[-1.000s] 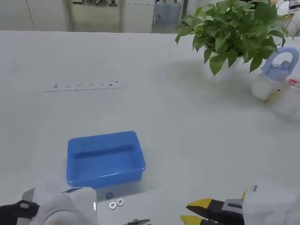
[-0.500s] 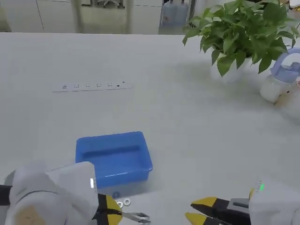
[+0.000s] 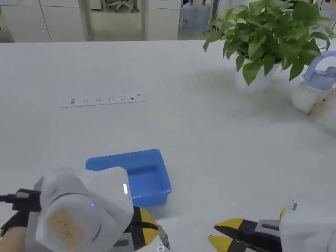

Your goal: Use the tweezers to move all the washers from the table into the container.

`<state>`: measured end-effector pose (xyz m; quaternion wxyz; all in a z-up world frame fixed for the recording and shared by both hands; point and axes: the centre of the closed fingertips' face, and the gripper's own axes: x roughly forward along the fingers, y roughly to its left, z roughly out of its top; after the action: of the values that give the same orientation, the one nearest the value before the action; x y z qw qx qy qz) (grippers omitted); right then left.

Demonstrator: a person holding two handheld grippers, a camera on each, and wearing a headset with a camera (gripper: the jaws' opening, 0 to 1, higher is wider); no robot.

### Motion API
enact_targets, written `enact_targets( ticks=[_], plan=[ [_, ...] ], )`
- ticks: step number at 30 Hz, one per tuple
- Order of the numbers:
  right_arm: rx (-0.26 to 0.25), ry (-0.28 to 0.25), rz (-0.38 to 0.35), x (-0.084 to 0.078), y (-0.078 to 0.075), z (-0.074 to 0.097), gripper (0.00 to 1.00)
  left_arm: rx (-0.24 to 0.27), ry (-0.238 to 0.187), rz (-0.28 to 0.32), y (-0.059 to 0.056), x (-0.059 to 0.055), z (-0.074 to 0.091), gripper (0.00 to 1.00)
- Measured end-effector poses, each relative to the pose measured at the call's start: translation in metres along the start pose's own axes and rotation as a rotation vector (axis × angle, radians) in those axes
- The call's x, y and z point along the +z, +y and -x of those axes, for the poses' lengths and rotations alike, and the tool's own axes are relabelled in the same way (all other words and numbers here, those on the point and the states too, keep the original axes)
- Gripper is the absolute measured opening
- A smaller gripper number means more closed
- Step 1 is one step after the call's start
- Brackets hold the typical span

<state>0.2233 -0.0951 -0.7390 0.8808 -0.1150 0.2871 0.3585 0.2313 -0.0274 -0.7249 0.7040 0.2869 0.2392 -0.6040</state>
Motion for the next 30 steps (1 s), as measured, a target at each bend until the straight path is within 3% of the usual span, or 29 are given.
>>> enact_targets(
  ticks=[18, 25, 30],
  plan=[
    [0.011, 0.035, 0.021, -0.006, 0.002, -0.004, 0.07, 0.029, -0.019, 0.022, 0.004, 0.0, 0.01, 0.0],
    [0.012, 0.035, 0.022, -0.006, 0.002, -0.004, 0.07, -0.001, -0.052, 0.043, -0.007, 0.002, 0.021, 0.0],
    [0.011, 0.035, 0.026, -0.006, 0.002, -0.004, 0.07, -0.012, -0.054, 0.068, -0.012, -0.006, 0.018, 0.0]
  ],
)
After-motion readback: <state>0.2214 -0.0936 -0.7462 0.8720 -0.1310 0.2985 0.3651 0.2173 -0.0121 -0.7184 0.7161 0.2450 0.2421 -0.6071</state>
